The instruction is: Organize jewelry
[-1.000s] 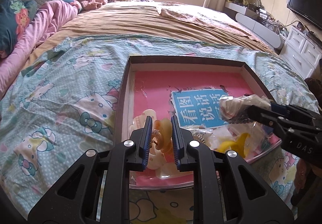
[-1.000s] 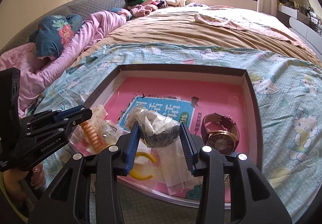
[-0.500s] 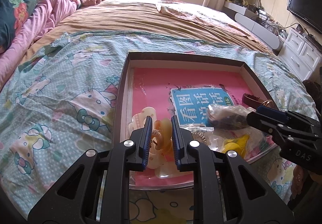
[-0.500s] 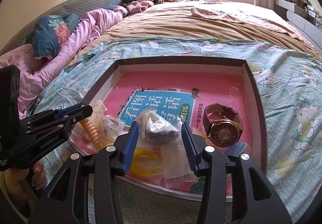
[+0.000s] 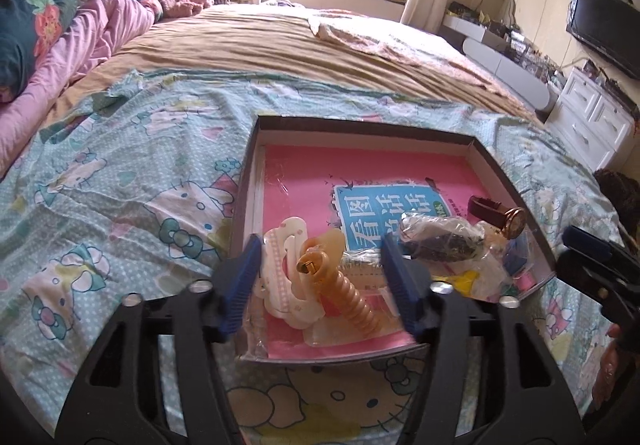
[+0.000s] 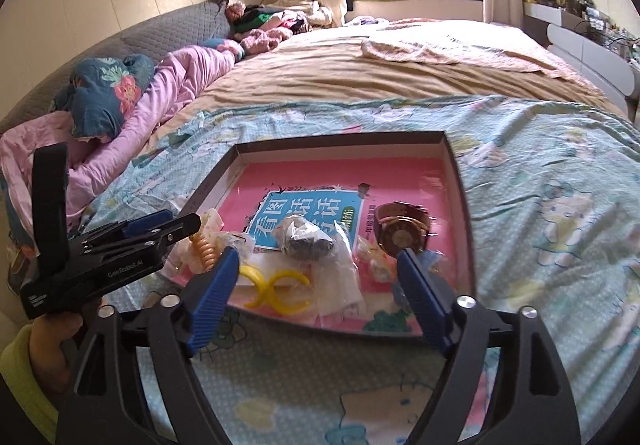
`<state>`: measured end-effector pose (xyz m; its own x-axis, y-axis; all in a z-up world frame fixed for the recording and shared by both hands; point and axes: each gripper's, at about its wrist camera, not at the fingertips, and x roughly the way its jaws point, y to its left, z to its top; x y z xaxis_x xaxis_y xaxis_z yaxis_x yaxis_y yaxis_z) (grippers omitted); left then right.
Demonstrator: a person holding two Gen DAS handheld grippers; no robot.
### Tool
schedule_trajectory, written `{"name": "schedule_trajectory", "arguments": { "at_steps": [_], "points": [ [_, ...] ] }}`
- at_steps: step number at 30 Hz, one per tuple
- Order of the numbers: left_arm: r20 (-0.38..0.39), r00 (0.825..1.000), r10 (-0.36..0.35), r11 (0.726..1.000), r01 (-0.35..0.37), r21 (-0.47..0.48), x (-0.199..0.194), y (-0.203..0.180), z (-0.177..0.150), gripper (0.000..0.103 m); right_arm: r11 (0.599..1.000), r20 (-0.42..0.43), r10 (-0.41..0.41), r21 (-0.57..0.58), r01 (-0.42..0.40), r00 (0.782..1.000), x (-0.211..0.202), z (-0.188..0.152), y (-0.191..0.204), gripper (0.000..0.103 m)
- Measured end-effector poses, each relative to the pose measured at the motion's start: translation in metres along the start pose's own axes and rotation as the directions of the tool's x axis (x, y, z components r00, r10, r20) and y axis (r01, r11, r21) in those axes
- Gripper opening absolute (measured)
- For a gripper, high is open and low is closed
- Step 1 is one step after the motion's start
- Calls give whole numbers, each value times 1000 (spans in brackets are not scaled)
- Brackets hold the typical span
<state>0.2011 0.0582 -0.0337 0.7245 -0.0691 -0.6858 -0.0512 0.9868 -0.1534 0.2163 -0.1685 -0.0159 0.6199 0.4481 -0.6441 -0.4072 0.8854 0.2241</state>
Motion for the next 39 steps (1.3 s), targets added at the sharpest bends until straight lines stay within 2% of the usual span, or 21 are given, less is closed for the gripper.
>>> {"name": "schedule_trajectory", "arguments": {
  "at_steps": [1,3,7,8,16,21,28,39],
  "points": [
    [15,1000,-6,1000,7,-17,-7,3,-1,58,1000,7,0,1,0,1000,-6,-2,0,86],
    [36,999,-16,999,18,-42,-16,5,-1,71,1000,22,2,0,-2,1000,-19,-5,0,87],
    [96,995,-16,997,23,-71,-40,6,-6,86,1000,53,-1,-2,1,999,-42,-11,1,91],
    [105,994,-10,998,17,-66,-44,4,-7,93,1000,58,0,-1,1,998,-46,-12,1,92],
    [144,990,-13,1000,16,-21,-84,-10,-30,93,1000,102,1,0,-1,995,-82,-26,0,97],
    [116,993,-19,1000,17,11,-101,-21,-52,93,1000,107,-12,11,11,994,-94,-46,1,97],
    [62,998,-34,999,33,17,-116,-29,-81,93,999,71,-42,2,42,997,-93,-79,11,98],
    [59,998,0,999,-3,41,-122,-38,-94,93,999,24,-34,16,34,999,-90,-103,17,98]
  ]
}}
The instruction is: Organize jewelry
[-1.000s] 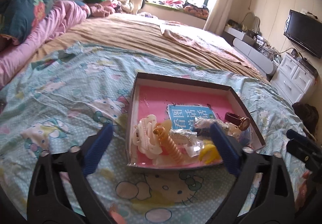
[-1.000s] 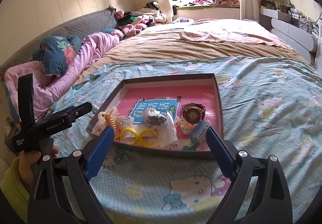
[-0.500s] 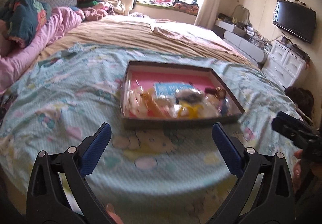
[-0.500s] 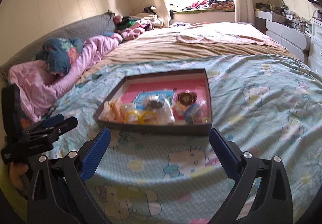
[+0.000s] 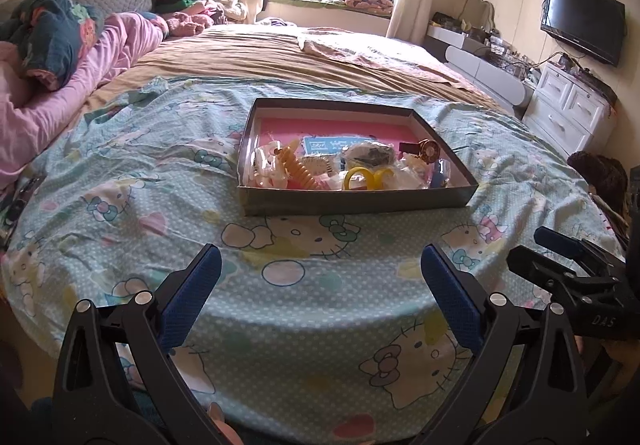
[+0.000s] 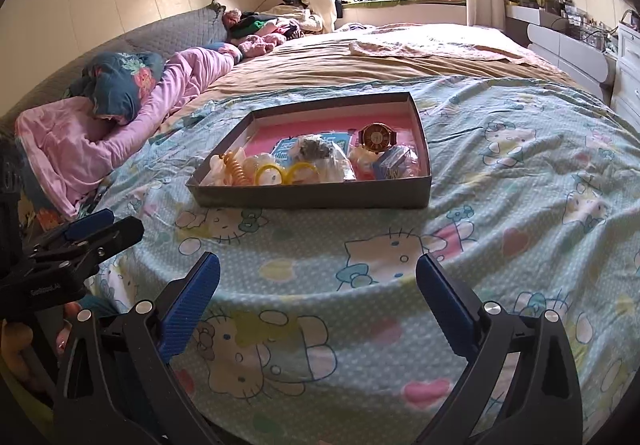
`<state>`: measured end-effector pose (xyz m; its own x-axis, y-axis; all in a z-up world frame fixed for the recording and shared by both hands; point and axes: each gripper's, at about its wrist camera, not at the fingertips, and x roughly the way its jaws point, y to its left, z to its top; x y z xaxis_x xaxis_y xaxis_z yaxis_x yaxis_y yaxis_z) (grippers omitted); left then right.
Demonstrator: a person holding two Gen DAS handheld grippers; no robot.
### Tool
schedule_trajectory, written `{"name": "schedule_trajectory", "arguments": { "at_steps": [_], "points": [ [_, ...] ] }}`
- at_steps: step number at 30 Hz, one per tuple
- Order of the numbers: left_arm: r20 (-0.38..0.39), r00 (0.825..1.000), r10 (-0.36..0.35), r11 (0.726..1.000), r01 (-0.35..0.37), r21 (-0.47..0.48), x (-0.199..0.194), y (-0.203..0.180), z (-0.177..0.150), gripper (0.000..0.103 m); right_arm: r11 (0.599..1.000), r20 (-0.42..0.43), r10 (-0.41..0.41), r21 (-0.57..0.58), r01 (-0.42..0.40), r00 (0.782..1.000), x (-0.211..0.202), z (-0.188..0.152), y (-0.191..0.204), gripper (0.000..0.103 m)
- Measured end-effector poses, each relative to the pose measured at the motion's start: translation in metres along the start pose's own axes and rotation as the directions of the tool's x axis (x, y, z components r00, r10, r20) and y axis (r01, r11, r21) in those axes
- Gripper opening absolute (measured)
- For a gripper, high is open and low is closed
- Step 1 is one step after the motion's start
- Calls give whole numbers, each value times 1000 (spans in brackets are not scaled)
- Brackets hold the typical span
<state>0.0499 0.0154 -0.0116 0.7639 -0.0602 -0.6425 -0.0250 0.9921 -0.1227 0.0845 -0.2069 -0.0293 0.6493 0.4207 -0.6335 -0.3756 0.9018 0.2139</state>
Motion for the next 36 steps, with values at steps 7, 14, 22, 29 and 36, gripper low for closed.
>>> {"name": "schedule_trajectory", "arguments": {
  "at_steps": [7,14,22,29,36],
  "points": [
    [-2,1000,5,1000,-5,0,1,1,-1,93,1000,-3,-3,12,3,1000,-2,-1,-3,98],
    [-4,1000,13,1000,-13,2,0,1,-1,93,1000,0,-4,13,4,1000,-3,-1,-5,98],
    [-5,1000,16,1000,-16,6,0,0,-1,94,1000,2,-2,11,2,1000,-5,0,-5,98],
    [-5,1000,18,1000,-18,8,1,0,-1,93,1000,3,0,4,0,1000,-8,1,-3,98],
    [2,1000,21,1000,-21,21,-1,-2,-1,94,1000,4,3,2,-3,1000,-8,1,-2,98]
  ]
}}
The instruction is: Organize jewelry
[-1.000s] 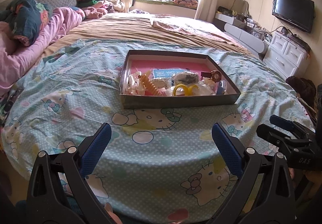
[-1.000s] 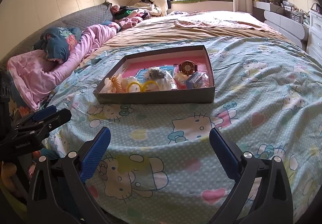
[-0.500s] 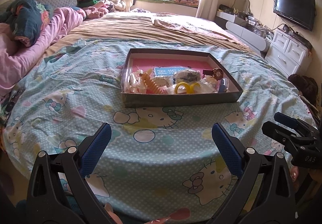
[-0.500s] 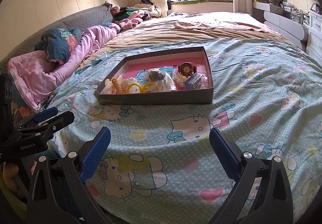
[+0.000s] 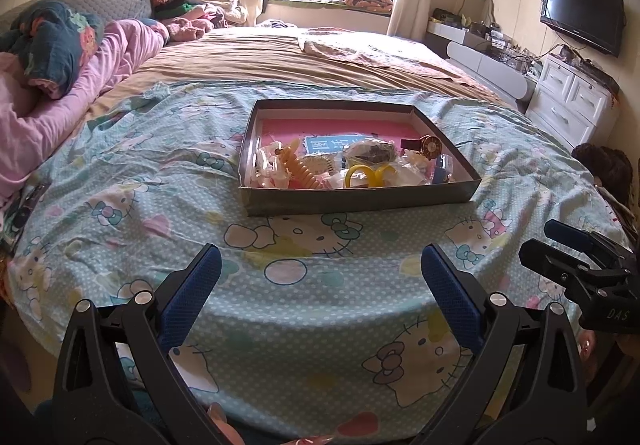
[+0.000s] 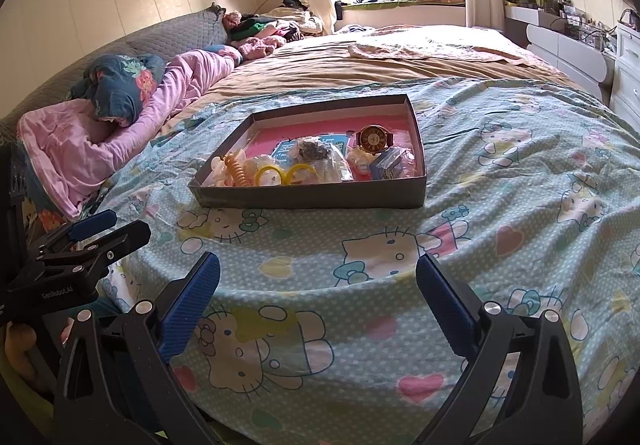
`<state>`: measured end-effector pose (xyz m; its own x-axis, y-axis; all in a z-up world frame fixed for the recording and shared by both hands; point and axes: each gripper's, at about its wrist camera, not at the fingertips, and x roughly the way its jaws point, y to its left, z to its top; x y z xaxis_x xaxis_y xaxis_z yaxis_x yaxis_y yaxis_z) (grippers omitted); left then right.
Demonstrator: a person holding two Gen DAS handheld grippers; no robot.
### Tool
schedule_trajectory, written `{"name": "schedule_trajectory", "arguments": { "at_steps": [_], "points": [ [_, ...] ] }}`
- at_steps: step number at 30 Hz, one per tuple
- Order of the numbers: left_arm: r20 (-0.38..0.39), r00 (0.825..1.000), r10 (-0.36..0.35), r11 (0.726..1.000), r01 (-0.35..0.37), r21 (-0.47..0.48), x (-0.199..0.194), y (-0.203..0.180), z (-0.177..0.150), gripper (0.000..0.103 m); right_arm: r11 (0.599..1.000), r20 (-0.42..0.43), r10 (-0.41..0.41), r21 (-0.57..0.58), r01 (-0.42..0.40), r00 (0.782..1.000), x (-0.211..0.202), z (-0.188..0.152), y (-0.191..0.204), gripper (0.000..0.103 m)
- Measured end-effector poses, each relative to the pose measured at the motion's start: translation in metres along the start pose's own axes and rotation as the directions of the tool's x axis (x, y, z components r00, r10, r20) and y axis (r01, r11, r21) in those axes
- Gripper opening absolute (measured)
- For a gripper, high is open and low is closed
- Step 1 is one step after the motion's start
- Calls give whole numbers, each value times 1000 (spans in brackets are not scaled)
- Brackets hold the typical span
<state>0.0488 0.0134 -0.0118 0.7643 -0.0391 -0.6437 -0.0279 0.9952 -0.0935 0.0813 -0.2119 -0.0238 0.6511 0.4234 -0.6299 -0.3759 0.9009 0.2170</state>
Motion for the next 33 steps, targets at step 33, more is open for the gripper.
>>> {"name": "schedule_trajectory", "arguments": {
  "at_steps": [33],
  "points": [
    [-5,1000,17,1000,-17,-3,0,1,0,94,1000,1,21,-12,-21,1000,1,-1,4,98]
  ]
}}
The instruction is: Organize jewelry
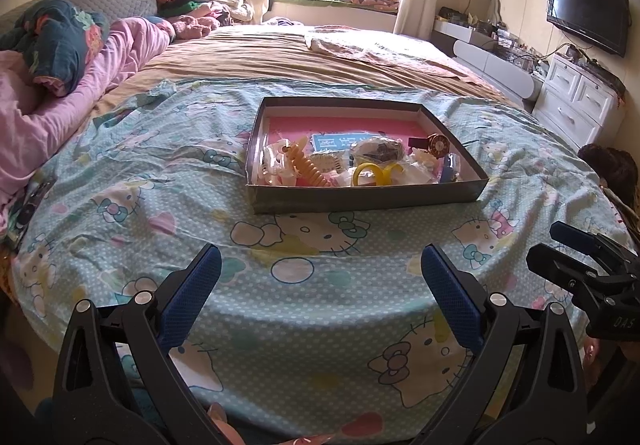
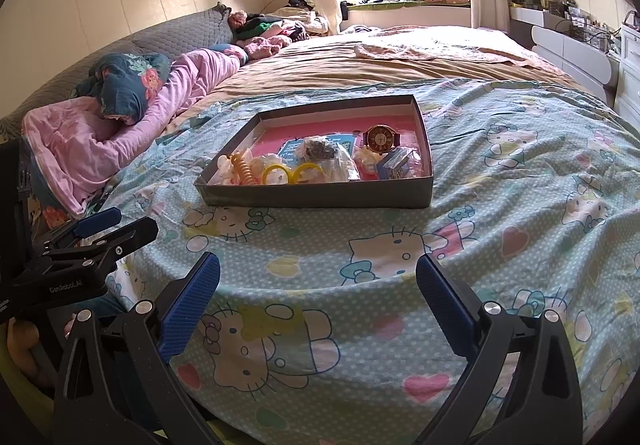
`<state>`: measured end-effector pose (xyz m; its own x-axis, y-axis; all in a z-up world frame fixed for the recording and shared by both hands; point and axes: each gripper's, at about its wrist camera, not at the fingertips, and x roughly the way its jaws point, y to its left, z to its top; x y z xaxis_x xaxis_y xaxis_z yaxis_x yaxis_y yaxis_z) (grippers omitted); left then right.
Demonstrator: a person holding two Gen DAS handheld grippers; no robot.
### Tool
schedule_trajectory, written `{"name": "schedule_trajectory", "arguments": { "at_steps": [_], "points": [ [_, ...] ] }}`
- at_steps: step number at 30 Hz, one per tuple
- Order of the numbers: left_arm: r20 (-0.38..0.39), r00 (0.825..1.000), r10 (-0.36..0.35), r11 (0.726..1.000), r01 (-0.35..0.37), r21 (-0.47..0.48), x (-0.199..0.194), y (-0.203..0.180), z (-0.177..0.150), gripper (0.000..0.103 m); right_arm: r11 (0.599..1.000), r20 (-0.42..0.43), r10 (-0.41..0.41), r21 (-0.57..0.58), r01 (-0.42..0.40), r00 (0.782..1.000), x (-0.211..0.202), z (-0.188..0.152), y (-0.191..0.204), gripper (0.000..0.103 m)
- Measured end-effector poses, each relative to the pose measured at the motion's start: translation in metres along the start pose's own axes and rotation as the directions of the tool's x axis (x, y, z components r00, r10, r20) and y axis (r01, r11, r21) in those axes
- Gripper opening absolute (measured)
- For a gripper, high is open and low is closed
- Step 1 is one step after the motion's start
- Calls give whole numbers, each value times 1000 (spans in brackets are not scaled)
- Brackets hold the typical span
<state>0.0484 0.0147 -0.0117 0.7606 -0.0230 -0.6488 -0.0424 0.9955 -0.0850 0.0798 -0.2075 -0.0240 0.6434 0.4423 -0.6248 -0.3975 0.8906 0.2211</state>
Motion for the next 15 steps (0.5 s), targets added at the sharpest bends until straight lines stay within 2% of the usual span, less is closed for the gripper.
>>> {"name": "schedule_trajectory", "arguments": {
  "at_steps": [8,12,15],
  "points": [
    [-13,1000,-9,1000,9,-9,1,9,-2,94,1000,1,-20,5,20,1000,2,-1,-8,98],
    [-56,998,-18,1000,17,-27,8,13,-2,94,998,-10,-55,19,55,998,7,-1,-19,98],
    [-95,995,-19,997,12,-81,17,23,0,94,993,-13,-107,38,107,994,11,3,-35,98]
  ]
}}
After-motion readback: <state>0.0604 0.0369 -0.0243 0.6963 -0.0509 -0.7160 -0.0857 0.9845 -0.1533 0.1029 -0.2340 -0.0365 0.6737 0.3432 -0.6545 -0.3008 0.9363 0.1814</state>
